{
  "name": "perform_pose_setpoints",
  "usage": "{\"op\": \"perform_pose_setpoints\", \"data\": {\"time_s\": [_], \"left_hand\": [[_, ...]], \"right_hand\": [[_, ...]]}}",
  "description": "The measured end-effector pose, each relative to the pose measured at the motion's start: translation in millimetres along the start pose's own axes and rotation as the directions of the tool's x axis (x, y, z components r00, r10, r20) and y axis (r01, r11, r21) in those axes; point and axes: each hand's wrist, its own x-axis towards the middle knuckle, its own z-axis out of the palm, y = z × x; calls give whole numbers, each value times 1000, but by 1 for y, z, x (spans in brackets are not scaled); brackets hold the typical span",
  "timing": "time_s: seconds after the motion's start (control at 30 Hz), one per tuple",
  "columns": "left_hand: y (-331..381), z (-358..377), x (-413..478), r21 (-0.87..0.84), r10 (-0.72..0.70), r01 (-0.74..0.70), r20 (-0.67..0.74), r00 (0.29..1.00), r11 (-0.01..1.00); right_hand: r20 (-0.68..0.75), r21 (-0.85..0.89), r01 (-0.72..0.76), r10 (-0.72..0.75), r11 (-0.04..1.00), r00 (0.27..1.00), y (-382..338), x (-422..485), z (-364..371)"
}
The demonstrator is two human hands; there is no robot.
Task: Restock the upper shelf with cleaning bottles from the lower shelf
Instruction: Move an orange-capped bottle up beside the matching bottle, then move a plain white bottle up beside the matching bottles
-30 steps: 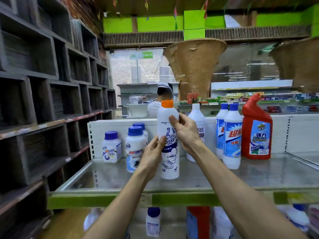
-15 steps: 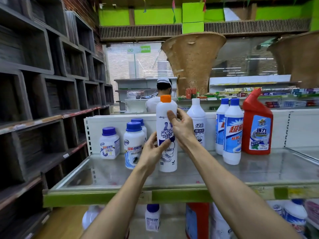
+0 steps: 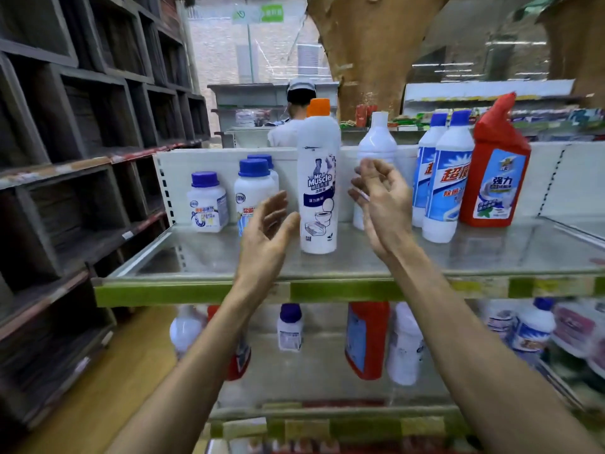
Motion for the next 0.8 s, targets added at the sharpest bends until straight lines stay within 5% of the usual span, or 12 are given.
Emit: {"op": "perform_pose_setpoints", "data": {"time_s": [0.2,0.8], "left_hand": [[-9,-22,-80,-265,-35,8,-95,995,964],[-71,-77,-173,-293,-341,254,-299,891,922]], "right_hand": [[150,251,-155,119,955,981,14,-83,-36],[291,97,-627,581,773,760,119,-190,-40]]}}
